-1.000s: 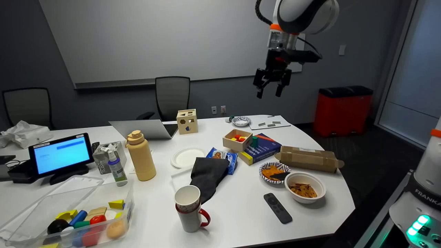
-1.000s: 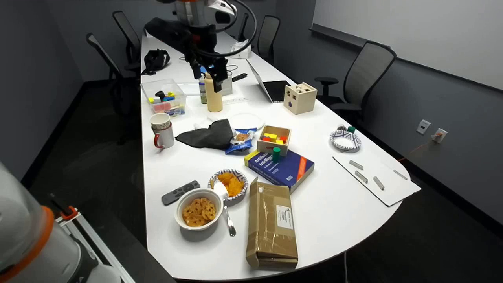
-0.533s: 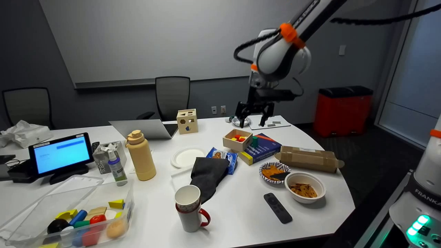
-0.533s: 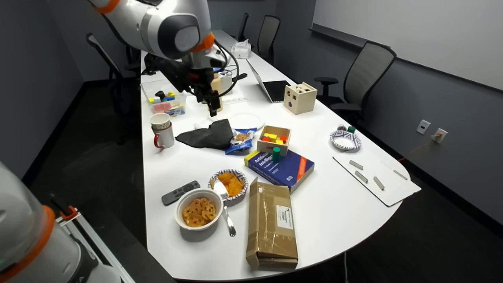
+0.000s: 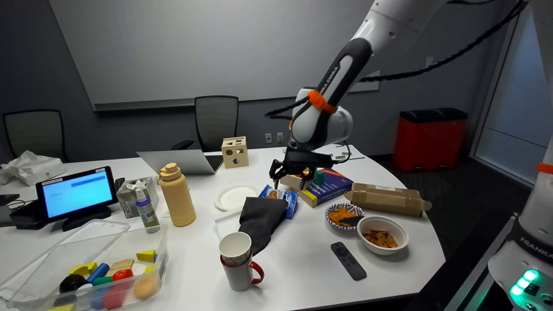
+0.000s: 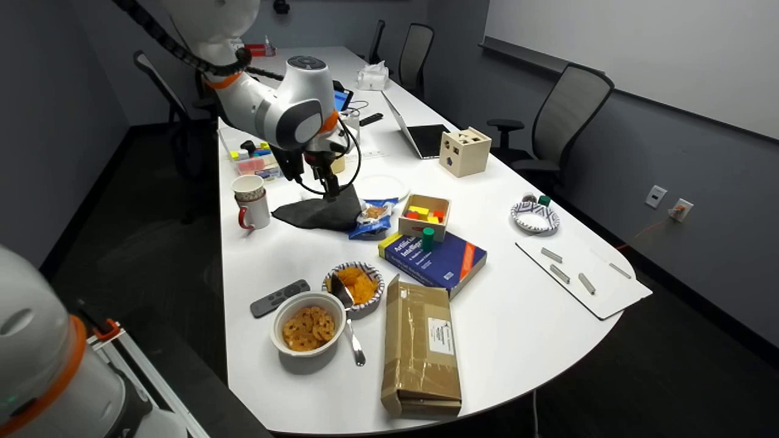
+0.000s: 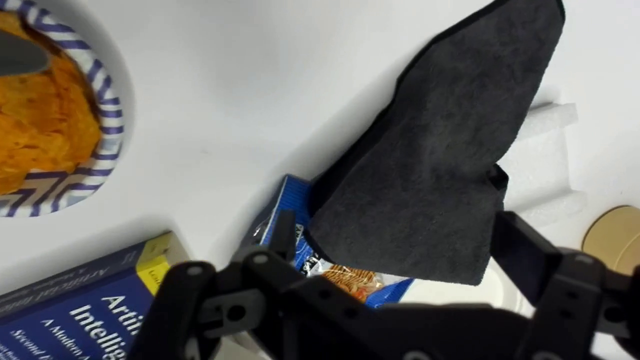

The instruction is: Use the black towel to wipe the counter

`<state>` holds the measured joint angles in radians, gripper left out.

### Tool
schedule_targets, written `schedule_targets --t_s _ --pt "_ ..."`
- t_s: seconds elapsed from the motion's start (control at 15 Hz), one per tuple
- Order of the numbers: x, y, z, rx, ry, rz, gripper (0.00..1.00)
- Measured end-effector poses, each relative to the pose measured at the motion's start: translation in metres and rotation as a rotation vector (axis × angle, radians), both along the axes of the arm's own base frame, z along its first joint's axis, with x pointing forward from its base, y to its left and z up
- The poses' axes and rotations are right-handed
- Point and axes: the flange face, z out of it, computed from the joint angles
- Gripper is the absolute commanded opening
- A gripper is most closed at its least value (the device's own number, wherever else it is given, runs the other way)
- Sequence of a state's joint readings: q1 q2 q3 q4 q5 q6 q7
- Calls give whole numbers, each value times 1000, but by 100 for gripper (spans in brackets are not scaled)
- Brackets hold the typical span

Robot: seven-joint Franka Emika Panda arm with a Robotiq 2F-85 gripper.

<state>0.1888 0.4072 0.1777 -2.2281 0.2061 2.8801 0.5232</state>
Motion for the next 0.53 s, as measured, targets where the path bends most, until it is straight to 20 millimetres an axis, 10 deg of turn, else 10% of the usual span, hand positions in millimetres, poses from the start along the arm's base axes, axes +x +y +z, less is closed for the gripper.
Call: schedule_targets --t_s 0.53 --pt "70 36 -49 34 -15 -18 100"
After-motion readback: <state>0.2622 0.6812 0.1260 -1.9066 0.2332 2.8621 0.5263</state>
